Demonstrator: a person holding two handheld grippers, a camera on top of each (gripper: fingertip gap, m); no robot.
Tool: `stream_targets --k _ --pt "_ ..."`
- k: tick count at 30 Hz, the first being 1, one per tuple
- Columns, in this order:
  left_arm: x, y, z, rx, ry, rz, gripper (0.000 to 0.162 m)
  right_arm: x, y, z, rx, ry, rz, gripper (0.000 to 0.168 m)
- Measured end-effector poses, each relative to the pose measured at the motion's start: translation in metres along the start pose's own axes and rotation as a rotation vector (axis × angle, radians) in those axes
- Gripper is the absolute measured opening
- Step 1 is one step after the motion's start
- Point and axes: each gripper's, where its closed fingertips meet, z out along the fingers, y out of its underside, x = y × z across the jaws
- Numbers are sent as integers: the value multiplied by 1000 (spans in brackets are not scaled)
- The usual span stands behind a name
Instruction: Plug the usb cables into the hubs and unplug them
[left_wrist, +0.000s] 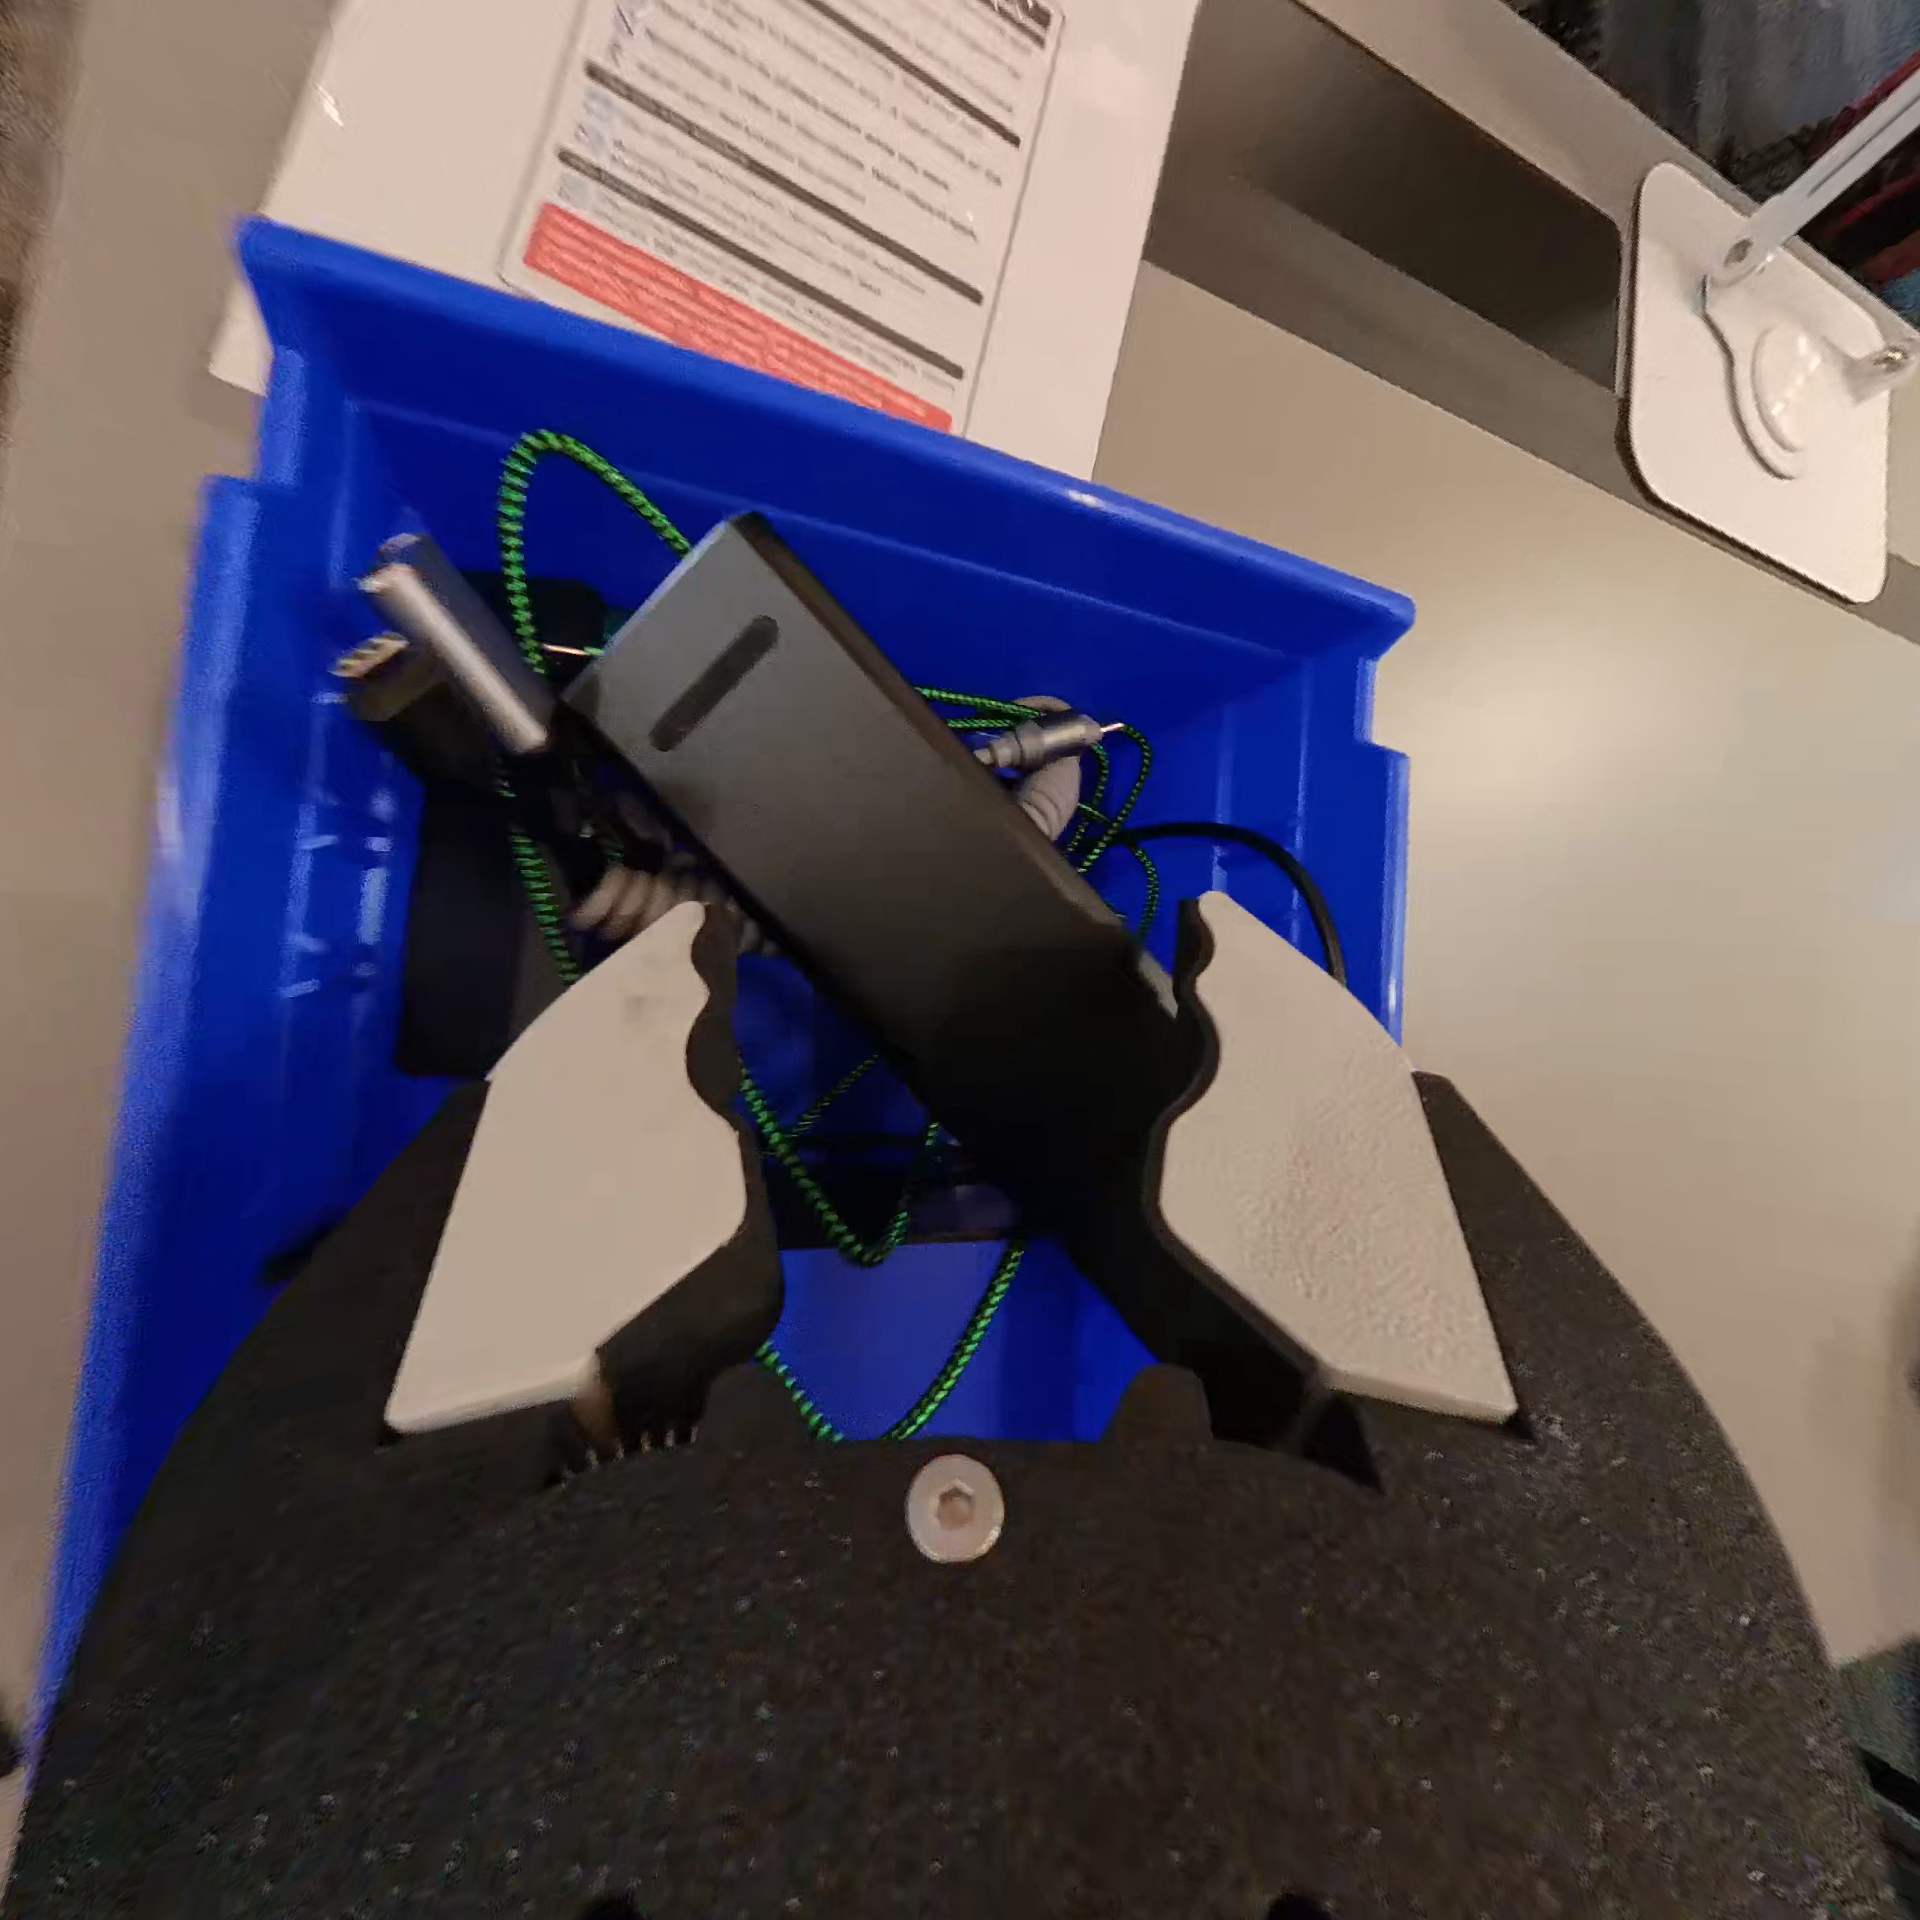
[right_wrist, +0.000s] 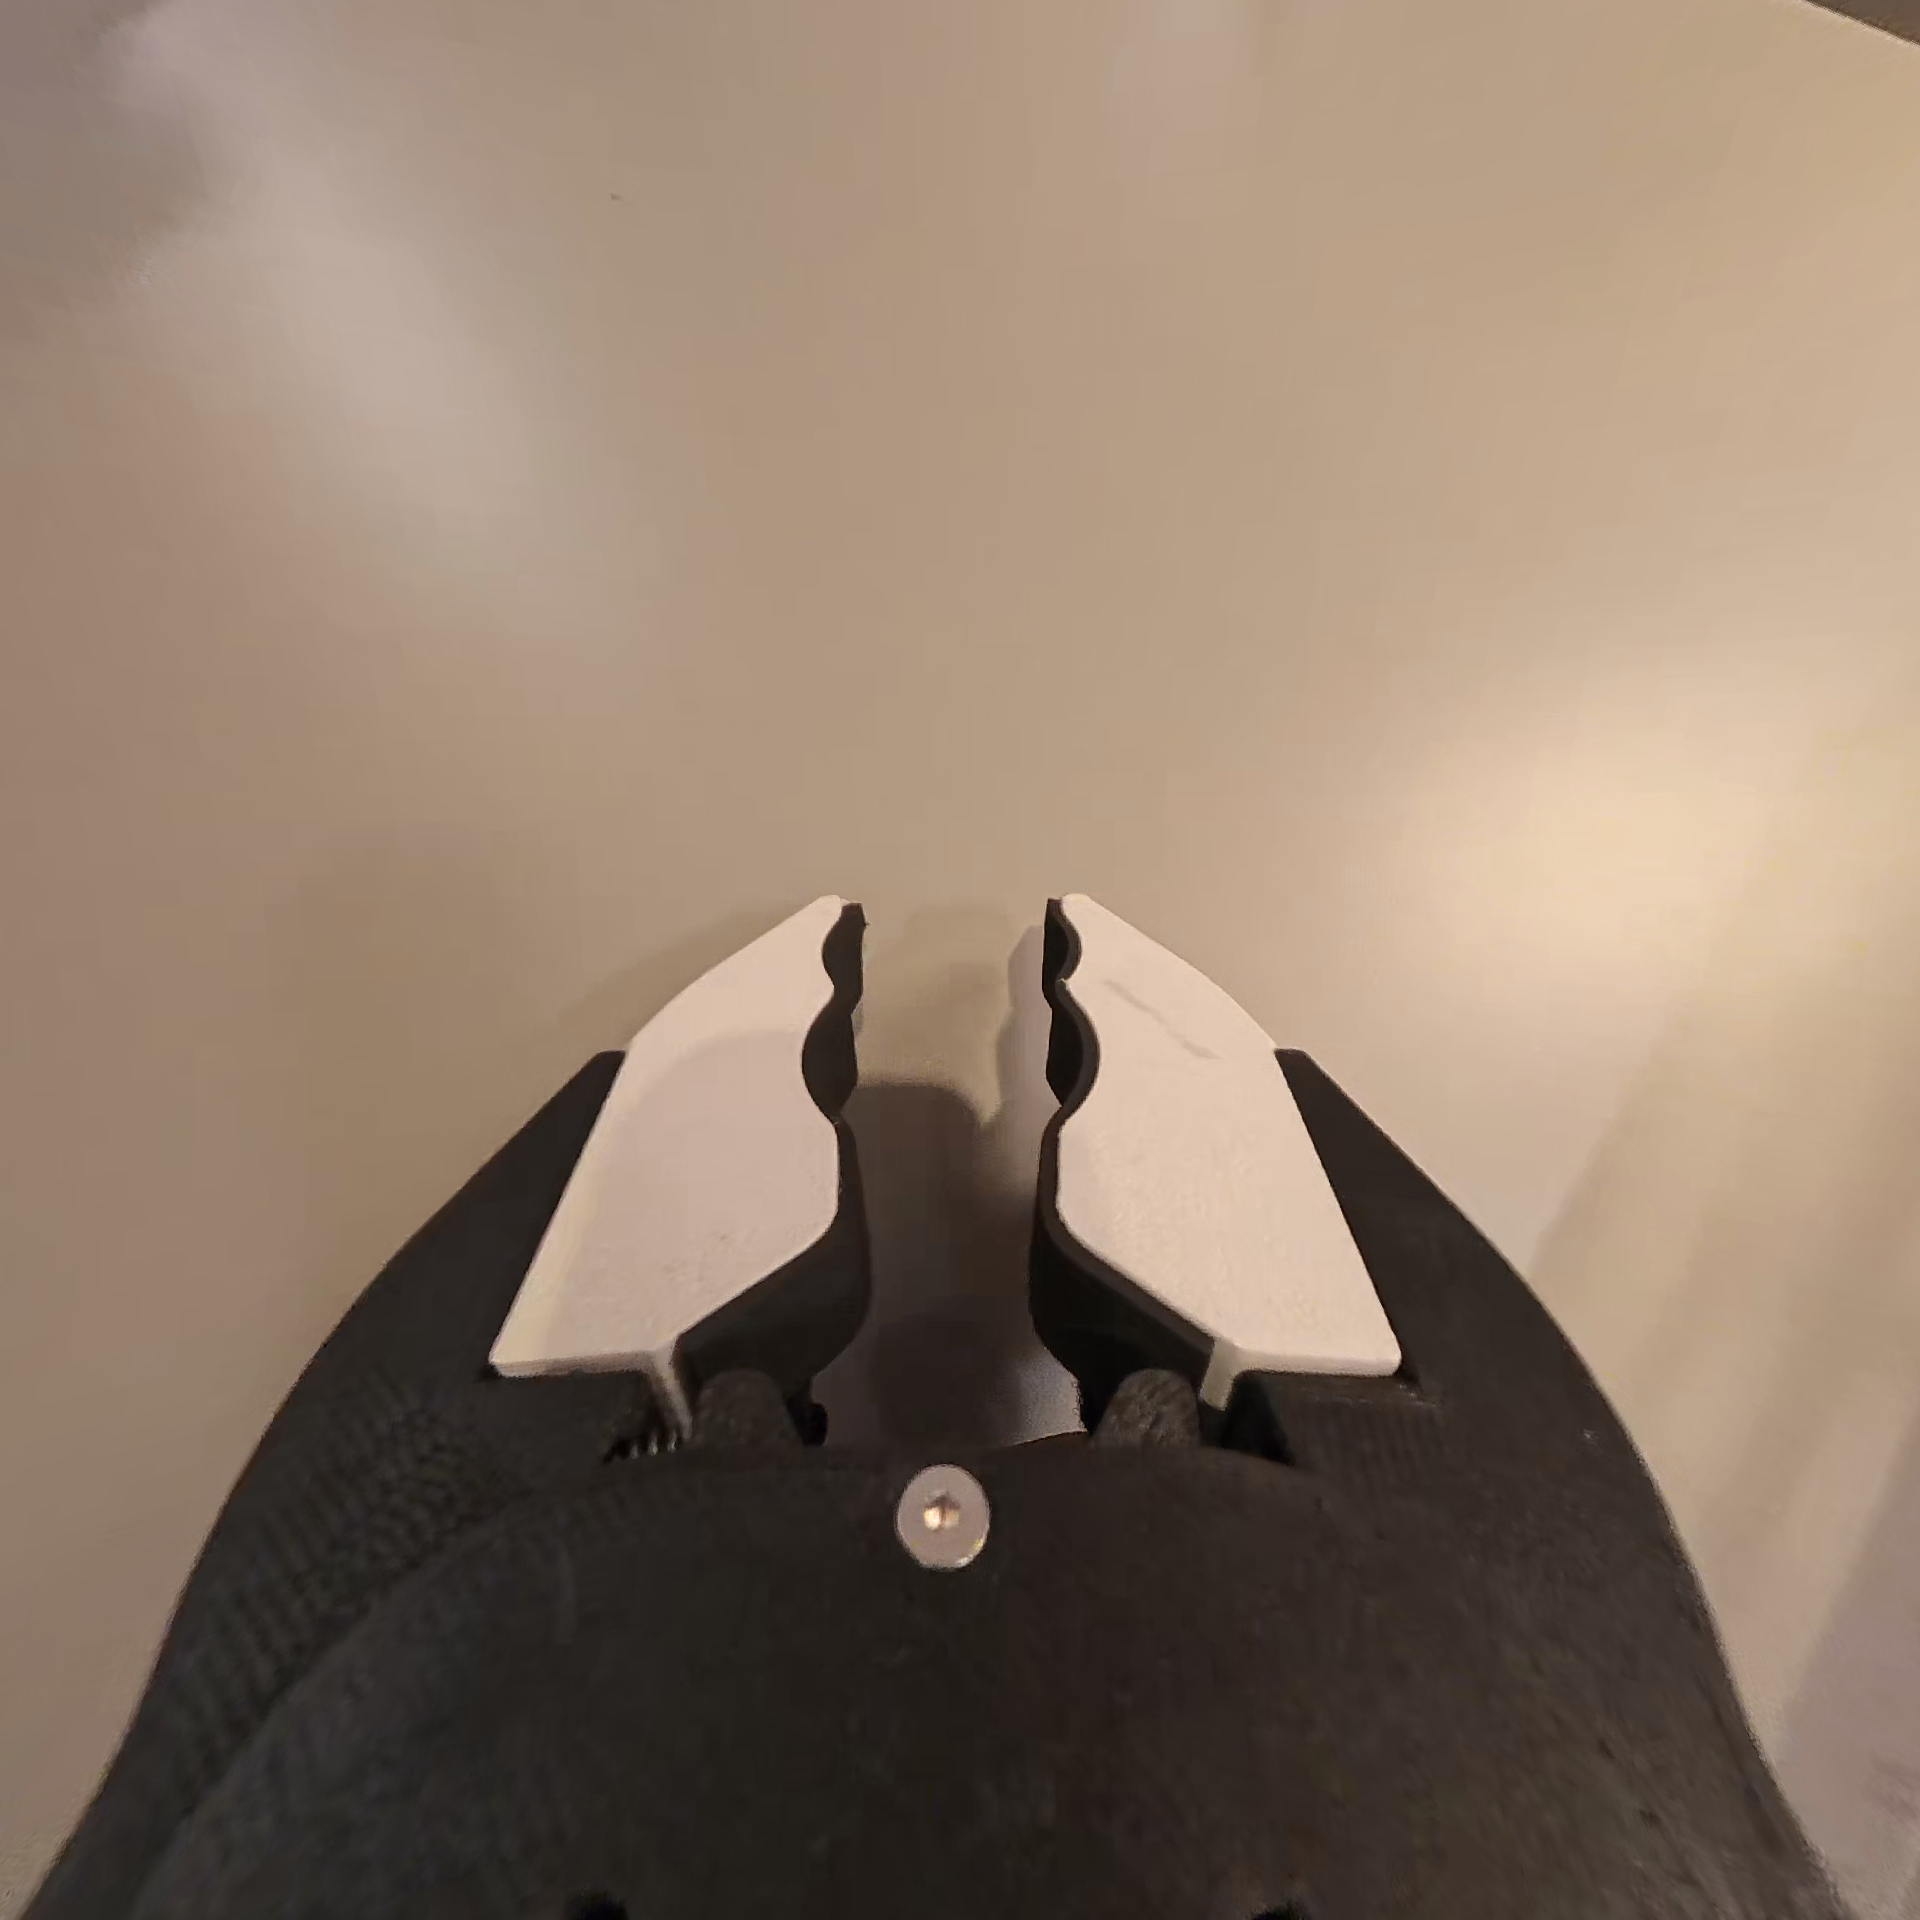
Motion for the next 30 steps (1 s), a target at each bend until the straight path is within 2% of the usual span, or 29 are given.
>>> stream_targets --k 6,15,20,26,30 --pt "1 10 19 -94 -56 -30 87 -1 -8 -8 81 -53 28 32" --pt "6 15 13 -242 -166 39 80 -6 -12 -14 124 -115 39 32" --pt "2 16 17 -317 -158 7 80 -8 -12 -13 118 -123 23 32" --pt "6 24 30 -396 -108 -61 94 -11 -10 -11 96 -106 -15 32" --pt "9 23 36 -400 -57 -115 87 -13 -9 -10 87 -100 -38 32"
